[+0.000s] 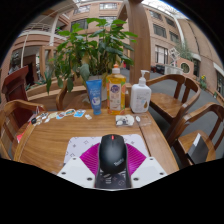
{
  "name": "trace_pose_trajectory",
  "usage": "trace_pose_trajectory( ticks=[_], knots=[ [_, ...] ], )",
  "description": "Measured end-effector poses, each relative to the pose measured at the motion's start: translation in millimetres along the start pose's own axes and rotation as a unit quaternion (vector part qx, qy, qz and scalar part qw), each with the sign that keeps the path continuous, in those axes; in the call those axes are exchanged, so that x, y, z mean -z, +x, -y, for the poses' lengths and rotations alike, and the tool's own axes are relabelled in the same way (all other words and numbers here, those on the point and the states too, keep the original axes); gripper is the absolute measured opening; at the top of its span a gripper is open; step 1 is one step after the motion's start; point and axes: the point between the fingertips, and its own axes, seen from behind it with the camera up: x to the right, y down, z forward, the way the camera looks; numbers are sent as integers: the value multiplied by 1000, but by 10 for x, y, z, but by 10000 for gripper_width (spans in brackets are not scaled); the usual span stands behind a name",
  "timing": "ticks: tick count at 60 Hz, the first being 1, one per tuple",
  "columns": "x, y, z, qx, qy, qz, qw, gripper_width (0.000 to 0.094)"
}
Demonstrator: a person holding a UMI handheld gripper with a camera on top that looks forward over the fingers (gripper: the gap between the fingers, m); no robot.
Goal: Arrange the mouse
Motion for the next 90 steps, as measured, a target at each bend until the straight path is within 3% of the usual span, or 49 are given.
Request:
trace_pose_trajectory(
  ticks=[14,21,23,28,31,63,78,90],
  knots=[
    [-274,-18,-477,-8,-63,2,998,429],
    [-228,-4,-538,-7,-70,-1,998,485],
    [-178,-3,-541,-9,-70,-3,997,558],
    [31,-25,-467,-7,-59,0,998,870],
    [207,-24,-424,1,-48,-3,999,836],
    [2486,-139,-100,32,37,-22,999,852],
    [3019,-273,-72,52,55,-11,997,850],
    [3045,-269,-105,54,55,-15,997,849]
  ],
)
